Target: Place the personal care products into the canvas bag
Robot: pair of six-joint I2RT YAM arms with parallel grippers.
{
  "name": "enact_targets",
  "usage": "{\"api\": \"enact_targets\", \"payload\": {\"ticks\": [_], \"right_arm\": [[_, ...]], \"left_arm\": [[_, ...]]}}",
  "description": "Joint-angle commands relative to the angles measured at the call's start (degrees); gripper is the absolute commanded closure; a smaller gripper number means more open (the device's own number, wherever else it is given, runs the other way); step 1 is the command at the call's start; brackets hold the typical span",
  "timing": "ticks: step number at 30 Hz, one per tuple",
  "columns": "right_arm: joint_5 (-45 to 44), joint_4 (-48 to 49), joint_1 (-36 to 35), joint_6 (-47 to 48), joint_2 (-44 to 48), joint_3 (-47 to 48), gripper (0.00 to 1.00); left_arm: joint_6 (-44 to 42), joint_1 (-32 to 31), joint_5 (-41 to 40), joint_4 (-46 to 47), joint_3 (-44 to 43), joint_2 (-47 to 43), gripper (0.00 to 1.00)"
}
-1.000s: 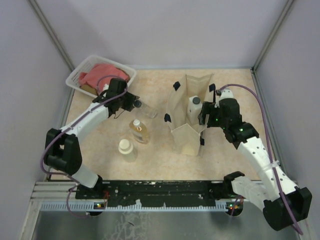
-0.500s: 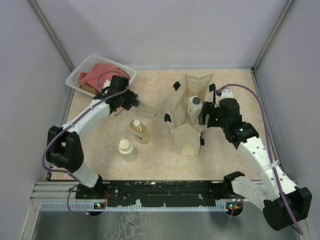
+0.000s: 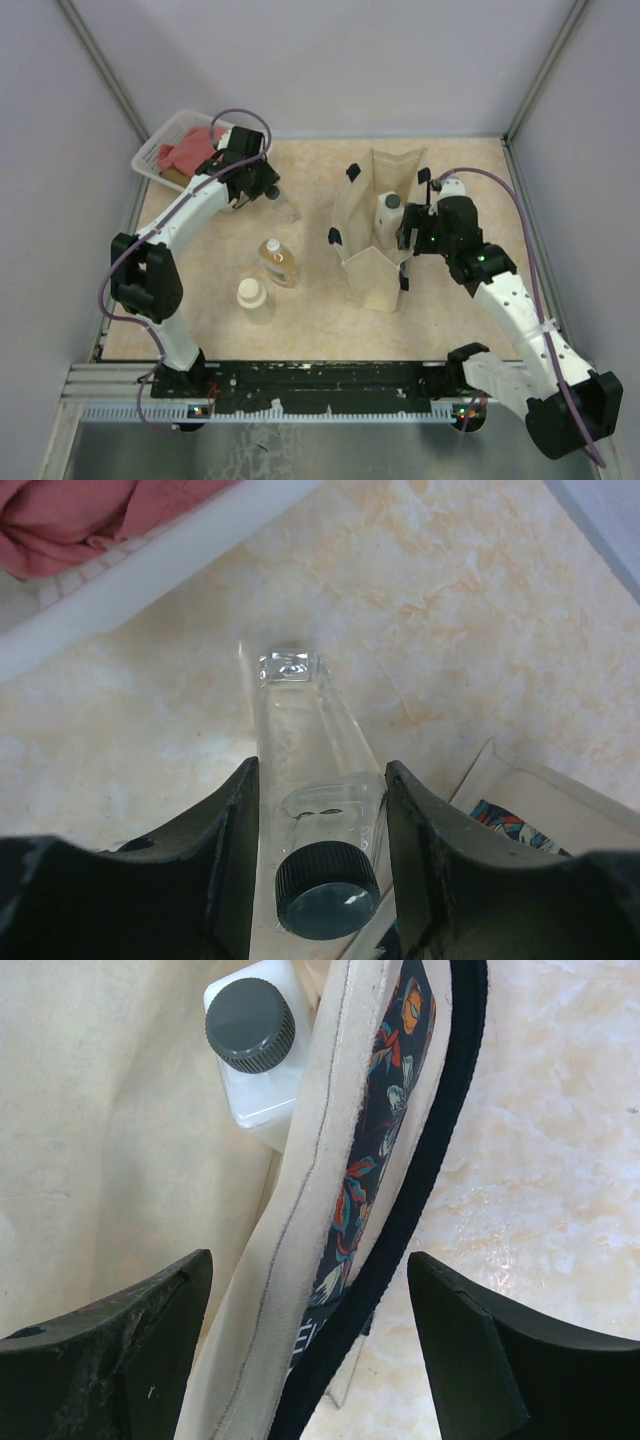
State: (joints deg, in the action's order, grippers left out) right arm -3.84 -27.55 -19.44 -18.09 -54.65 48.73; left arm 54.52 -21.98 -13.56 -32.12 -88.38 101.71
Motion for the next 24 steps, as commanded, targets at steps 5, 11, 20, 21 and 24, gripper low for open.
{"api": "enact_targets", "payload": {"ticks": [5,11,20,21,24], "right_arm": [[-0.4,2.1,0.1,0.9,-0.5,0.9,0.21],[-0.6,2.1,0.0,0.9,-0.2,0.8,0.21],[-0.6,2.0,0.0,1.0,-0.5,0.6,0.21],[-0.6,2.0,0.0,1.0,-0.5,0.5,0.21],[-0.6,2.0,0.1,1.0,-0.5,0.5,0.21]], "left_arm": [[-20.3,0.1,5.6,7.3,-2.3,-1.0,1.0],[-34.7,0.1,12.2,-0.1,-11.4,5.5,1.0],[-45.1,0.1,13.7,-8.3,-19.3,11.4,0.88],[-45.6,0.1,13.9,-8.3,-19.1,11.2,0.82],[-46.7,0.1,14.2,-8.6,-18.3,10.6,0.65]]}}
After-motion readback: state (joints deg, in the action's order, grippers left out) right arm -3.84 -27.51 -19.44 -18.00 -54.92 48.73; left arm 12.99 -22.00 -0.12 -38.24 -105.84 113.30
